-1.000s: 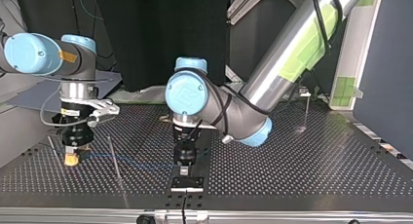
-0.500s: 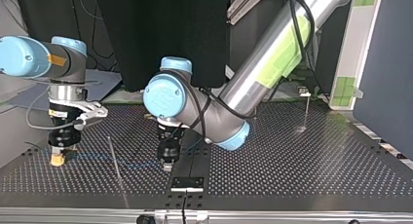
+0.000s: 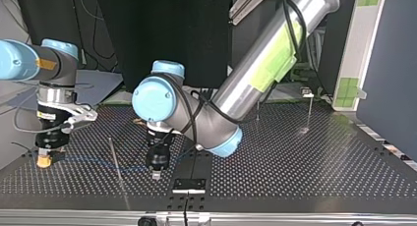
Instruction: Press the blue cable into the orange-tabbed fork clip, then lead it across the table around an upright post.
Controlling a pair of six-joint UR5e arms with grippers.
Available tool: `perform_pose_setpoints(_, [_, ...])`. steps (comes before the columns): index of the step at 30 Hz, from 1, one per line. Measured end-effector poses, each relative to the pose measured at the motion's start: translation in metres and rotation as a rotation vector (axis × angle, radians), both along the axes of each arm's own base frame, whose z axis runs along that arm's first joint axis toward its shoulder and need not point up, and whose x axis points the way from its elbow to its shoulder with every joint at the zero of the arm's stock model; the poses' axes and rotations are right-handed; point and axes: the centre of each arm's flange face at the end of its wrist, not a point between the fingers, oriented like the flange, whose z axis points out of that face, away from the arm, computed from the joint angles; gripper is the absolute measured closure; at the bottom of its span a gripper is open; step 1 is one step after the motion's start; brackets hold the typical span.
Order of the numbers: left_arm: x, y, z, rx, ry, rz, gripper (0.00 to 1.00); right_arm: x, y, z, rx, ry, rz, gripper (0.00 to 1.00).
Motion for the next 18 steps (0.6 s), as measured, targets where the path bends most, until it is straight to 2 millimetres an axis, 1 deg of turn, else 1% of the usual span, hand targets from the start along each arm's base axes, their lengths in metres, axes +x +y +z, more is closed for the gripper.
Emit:
perform_pose_setpoints(9, [0.005, -0.010, -0.014, 0.005, 0.012, -0.014, 1.00, -0.014, -0.012, -0.009, 0.015, 0.001, -0.009, 1.00])
perform_pose_setpoints(15, [0.007, -0.015, -0.024, 0.011, 0.021, -0.021, 1.00, -0.022, -0.025, -0.030, 0.047, 0.008, -0.018, 1.00])
perform_pose_setpoints(18, [0.010, -0.017, -0.031, 0.016, 0.027, -0.024, 1.00, -0.026, -0.030, -0.037, 0.058, 0.008, -0.024, 1.00])
